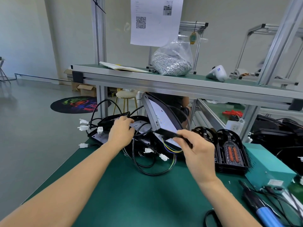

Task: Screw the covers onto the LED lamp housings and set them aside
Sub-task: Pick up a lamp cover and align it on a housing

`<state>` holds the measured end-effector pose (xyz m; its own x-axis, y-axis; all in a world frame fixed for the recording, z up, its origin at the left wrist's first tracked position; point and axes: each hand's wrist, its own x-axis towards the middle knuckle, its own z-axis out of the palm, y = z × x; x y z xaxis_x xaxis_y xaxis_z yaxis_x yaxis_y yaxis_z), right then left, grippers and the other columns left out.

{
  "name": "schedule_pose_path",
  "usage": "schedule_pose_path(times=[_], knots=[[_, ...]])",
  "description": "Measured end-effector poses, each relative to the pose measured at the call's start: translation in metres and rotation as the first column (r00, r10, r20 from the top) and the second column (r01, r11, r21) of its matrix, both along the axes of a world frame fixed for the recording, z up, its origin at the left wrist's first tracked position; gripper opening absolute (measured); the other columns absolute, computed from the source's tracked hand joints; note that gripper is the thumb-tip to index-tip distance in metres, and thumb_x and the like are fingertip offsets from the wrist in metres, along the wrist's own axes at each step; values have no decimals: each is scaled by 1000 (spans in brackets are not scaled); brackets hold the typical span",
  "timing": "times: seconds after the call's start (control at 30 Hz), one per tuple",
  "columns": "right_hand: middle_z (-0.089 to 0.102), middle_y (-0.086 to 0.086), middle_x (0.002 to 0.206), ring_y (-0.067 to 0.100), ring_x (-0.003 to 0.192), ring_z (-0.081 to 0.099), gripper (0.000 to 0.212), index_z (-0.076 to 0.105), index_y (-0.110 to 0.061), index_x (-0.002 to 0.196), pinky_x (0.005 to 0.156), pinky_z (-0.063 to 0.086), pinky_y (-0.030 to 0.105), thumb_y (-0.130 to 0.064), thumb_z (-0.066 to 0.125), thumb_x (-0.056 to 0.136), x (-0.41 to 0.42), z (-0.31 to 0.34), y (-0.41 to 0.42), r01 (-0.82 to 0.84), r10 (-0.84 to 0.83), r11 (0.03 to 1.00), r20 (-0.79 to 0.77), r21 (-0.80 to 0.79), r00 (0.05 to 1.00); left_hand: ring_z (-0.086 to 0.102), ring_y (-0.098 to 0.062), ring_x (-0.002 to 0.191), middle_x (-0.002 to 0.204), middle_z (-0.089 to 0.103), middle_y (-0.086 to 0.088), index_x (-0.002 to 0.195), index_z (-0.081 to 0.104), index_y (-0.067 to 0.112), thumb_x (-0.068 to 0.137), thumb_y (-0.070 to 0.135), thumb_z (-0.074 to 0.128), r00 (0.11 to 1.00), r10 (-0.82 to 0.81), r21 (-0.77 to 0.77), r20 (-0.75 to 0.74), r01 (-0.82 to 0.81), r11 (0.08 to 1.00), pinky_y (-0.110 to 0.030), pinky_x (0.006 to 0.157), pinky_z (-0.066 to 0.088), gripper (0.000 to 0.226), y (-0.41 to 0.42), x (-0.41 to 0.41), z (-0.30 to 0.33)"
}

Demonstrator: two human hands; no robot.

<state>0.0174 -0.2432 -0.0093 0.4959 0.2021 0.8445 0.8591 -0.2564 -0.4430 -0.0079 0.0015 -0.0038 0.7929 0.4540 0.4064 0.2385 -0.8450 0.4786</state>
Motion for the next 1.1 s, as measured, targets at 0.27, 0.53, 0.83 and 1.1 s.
schedule_pose_path(times=[0.27,0.53,0.83,1.1], knots=[[71,-12,103,3,100,64,17,75,-12,89,96,45,16,-25,63,88,-55,-45,-61,-121,152,979,191,-162,970,49,-35,122,137,48,-22,138,36,-1,96,46,41,939,-254,-972,232,215,-92,-41,99,44,63,-40,2,21],[73,-4,97,5,93,65,46,76,-7,82,96,49,21,-36,46,101,-65,-97,-85,-170,245,913,165,-371,956,63,-36,108,121,64,-16,138,39,4,95,53,37,907,-361,-970,219,163,-179,-46,84,51,65,-43,-28,-50],[73,-5,92,16,84,70,8,74,-10,80,87,52,23,-14,75,73,-70,-124,-86,-82,174,861,139,-501,975,57,-19,71,81,65,-8,93,60,5,95,12,48,996,6,-996,85,84,20,-29,68,45,14,-82,-102,-106],[69,-4,111,12,90,67,17,73,-12,99,79,55,32,-14,73,82,-92,-112,-89,-309,237,766,-198,-564,951,60,-34,87,97,66,-20,108,55,-5,93,-4,39,998,67,-962,3,21,-270,-48,76,44,22,-110,-127,-109]])
